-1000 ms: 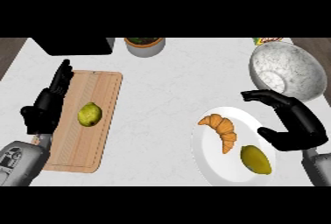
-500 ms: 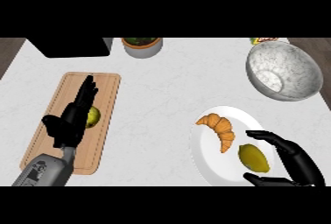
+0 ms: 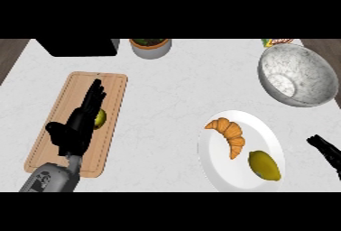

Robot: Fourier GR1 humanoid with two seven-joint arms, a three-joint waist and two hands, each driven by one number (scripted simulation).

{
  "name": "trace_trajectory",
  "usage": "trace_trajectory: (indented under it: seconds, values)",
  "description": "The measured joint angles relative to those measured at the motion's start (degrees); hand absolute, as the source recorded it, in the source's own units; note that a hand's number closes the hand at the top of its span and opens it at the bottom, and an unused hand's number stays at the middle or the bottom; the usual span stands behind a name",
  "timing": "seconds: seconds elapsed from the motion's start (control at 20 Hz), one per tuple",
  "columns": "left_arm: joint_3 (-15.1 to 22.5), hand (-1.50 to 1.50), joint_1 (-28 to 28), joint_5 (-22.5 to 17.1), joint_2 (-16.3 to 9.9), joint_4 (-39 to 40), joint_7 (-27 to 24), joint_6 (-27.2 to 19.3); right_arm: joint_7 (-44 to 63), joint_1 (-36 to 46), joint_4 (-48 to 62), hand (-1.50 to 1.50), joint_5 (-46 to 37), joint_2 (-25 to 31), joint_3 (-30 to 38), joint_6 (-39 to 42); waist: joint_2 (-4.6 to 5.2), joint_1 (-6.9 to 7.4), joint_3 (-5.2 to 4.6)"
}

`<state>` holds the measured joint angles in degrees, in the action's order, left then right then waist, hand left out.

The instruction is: Pick the lemon from the plate and place it in the bowl

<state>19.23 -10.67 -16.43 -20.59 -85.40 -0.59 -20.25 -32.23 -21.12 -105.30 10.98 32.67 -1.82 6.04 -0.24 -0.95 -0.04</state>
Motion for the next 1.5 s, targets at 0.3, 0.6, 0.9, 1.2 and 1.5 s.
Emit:
trace_trajectory:
  seconds: [0.3, 0.6, 0.9, 1.2, 1.5]
  values:
    - [-0.15, 0.0, 1.0, 1.29, 0.73, -1.97, 1.01, 0.4, 14.78, 0.48, -7.18, -1.5, 1.13, 4.94, 3.58, 1.0, 0.13, 0.62, -0.02]
    - [-0.92, 0.0, 0.8, 1.76, 1.26, -1.82, 1.2, 1.73, 28.53, 3.72, -8.62, -1.5, -0.72, 9.08, 1.48, 3.68, 0.27, 1.15, -0.03]
    - [-1.87, 0.0, 0.01, 3.16, 2.99, -0.58, 1.79, 2.3, 35.46, 7.37, -5.79, -1.5, -5.76, 8.52, -2.78, 6.65, 0.28, 1.09, 0.01]
    - [-3.75, 0.0, 1.41, 5.01, 4.1, -0.9, 1.77, 4.32, 33.27, 7.95, -0.99, -1.5, -9.3, 5.62, -2.53, 11.62, 0.23, 0.91, 0.05]
    - [-5.94, 0.0, 1.05, 6.79, 5.99, -0.35, 2.05, 6.06, 29.36, 6.29, 1.12, -1.5, -9.84, 2.14, 0.12, 15.9, 0.22, 0.71, 0.06]
